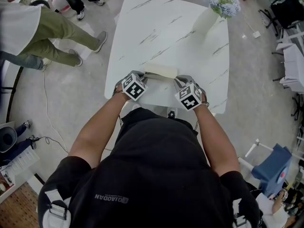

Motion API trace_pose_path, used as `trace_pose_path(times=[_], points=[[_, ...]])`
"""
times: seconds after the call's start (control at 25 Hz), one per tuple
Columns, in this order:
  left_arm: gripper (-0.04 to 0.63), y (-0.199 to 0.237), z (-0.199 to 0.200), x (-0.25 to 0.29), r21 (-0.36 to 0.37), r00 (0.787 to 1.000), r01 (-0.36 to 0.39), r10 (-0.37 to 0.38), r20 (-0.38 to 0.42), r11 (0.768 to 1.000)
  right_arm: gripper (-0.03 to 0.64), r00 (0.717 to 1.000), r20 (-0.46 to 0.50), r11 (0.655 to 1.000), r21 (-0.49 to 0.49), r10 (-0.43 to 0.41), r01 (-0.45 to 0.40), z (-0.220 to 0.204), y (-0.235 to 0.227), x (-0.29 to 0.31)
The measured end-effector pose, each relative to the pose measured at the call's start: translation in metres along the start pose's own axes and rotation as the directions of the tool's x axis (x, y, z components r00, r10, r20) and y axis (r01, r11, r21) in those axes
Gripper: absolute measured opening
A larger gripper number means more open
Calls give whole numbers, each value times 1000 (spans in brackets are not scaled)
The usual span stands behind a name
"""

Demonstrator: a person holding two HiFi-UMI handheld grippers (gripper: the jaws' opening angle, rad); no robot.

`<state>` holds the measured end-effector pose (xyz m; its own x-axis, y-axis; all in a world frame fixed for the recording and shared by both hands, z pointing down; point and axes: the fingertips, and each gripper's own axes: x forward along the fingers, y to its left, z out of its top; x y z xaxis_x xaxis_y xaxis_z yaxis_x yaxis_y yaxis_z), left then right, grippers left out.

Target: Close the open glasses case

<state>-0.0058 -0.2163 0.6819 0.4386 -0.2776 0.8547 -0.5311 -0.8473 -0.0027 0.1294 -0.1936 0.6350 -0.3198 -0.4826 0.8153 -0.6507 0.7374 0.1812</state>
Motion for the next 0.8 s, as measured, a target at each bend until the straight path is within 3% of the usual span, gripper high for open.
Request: trace_pose_path(times=[0.8], points=[[75,-1,-1,-1,-7,1000,-2,2,2,1000,34,999,-44,1000,-13,28,-29,-14,16,10]])
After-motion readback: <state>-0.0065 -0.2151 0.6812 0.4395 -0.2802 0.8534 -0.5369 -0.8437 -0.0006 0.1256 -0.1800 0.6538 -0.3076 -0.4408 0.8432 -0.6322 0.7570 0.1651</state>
